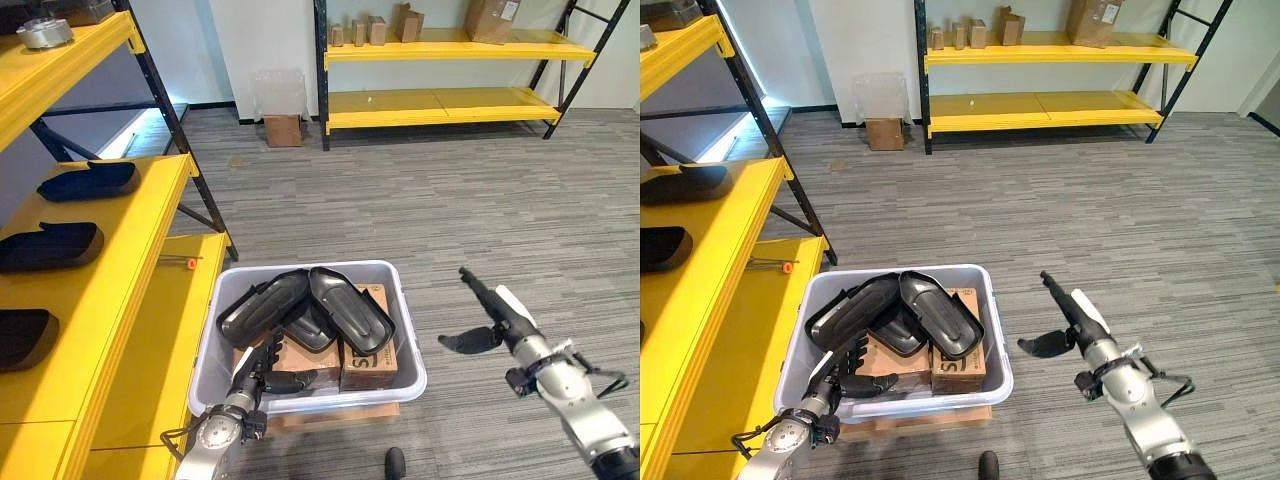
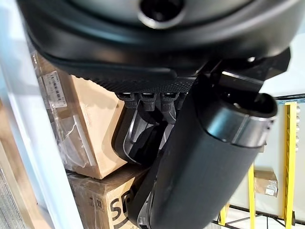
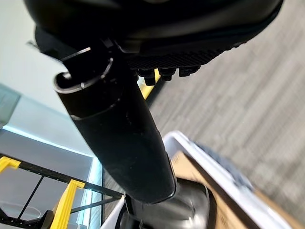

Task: Move parts from the plastic box to the shelf.

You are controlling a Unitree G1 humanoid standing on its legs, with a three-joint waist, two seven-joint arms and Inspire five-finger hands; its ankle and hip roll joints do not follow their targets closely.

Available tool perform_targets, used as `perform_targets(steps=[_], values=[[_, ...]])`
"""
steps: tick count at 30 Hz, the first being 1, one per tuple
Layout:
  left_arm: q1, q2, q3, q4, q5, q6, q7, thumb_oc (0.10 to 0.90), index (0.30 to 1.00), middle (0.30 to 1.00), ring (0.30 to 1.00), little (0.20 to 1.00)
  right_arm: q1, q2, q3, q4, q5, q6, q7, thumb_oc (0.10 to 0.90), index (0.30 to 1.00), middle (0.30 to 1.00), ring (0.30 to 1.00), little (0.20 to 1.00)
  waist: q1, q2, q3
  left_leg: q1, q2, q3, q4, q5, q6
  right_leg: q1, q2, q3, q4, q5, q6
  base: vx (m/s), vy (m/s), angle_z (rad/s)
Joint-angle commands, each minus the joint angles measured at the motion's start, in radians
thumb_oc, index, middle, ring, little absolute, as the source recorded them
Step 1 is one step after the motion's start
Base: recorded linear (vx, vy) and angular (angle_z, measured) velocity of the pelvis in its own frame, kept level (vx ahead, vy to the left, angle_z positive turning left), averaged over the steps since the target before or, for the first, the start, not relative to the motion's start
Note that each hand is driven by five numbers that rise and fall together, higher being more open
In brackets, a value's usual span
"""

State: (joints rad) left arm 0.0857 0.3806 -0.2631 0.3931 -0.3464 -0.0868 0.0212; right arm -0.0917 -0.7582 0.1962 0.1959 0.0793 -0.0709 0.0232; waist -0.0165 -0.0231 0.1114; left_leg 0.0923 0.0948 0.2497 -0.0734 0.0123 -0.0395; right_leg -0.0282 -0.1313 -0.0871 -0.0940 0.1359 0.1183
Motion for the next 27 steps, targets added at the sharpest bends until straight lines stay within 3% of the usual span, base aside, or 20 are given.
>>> perform_targets(steps=[1, 8, 13, 24, 27], values=[[-0.113, 0.067, 0.02, -0.077, 0.007, -0.089, -0.021, 0.9, 1.0, 1.0, 1.0, 1.0, -0.168, -0.033, 0.015, -0.074, -0.071, -0.093, -0.022, 0.9, 1.0, 1.0, 1.0, 1.0, 0.033, -0.034, 0.019, -0.056, 0.12, -0.062, 0.068, 0.025, -0.078, 0.08, -0.098, -0.009, 0.139, -0.184, 0.069, -0.05, -0.058, 0.1], [-0.147, 0.088, -0.006, -0.113, -0.02, -0.099, -0.026, 0.9, 1.0, 1.0, 1.0, 1.0, -0.367, -0.124, 0.174, -0.083, -0.143, -0.091, 0.026, 0.9, 1.0, 1.0, 1.0, 1.0, 0.048, -0.012, 0.108, -0.147, 0.141, -0.094, 0.123, 0.04, -0.092, 0.008, -0.077, -0.021, 0.197, -0.212, 0.044, -0.12, -0.062, 0.07], [-0.197, 0.103, -0.007, -0.135, -0.043, -0.107, -0.004, 0.9, 1.0, 1.0, 1.0, 1.0, -0.557, -0.15, 0.303, -0.064, -0.152, -0.072, 0.043, 0.9, 1.0, 1.0, 1.0, 1.0, 0.052, 0.009, 0.195, -0.254, 0.149, -0.116, 0.19, 0.038, -0.092, -0.13, -0.074, -0.008, 0.31, -0.232, 0.03, -0.17, -0.036, 0.08], [-0.25, 0.08, 0.004, -0.137, -0.046, -0.103, 0.054, 0.9, 1.0, 1.0, 1.0, 1.0, -0.683, -0.109, 0.346, -0.041, -0.195, -0.028, 0.016, 0.9, 1.0, 1.0, 1.0, 1.0, 0.05, 0.009, 0.273, -0.407, 0.143, -0.144, 0.301, 0.007, -0.081, -0.305, -0.077, 0.02, 0.453, -0.254, 0.014, -0.08, -0.021, 0.03], [-0.254, 0.079, 0.003, -0.134, -0.045, -0.103, 0.056, 0.9, 1.0, 1.0, 1.0, 1.0, -0.691, -0.104, 0.351, -0.039, -0.205, -0.026, 0.013, 0.9, 1.0, 1.0, 1.0, 1.0, 0.05, 0.009, 0.278, -0.411, 0.142, -0.145, 0.302, 0.005, -0.08, -0.312, -0.075, 0.022, 0.459, -0.256, 0.013, -0.03, -0.008, 0.06]])
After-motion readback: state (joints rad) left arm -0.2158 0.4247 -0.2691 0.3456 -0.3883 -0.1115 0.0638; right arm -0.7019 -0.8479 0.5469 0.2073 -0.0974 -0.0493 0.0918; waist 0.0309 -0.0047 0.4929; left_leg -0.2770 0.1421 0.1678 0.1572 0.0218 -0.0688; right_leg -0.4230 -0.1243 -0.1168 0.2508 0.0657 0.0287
